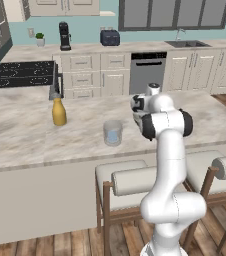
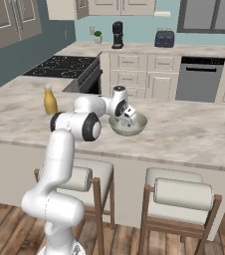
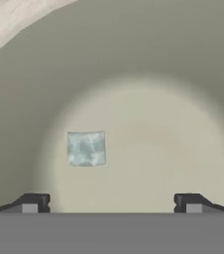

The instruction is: There are two ice cubes in the ice bowl. Place both ice cubes in the glass cup.

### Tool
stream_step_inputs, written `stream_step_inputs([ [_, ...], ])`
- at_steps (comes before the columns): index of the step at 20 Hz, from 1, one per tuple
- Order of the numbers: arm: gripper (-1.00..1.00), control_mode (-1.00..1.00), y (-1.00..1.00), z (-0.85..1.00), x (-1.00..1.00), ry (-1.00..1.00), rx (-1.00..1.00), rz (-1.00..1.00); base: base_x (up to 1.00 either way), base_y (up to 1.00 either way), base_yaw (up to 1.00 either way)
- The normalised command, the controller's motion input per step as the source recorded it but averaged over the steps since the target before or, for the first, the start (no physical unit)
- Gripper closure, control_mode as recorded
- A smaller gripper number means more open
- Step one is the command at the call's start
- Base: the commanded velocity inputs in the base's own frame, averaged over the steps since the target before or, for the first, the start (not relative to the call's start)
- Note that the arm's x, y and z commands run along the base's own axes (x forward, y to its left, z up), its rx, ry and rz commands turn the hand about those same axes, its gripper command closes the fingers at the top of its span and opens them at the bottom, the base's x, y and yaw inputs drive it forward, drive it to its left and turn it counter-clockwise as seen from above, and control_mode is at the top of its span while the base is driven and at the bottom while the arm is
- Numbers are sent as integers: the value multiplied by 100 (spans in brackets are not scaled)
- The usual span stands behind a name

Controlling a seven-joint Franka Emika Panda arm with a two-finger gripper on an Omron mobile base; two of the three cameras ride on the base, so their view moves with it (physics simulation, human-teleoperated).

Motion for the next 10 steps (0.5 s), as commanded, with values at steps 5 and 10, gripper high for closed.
stream_step_inputs([
  [5, -100, -100, 0, -25, 30, 0, 0, 0, 0, 0, 0],
  [10, -100, -100, 0, -20, 39, 0, 1, 0, 0, 0, 0],
])
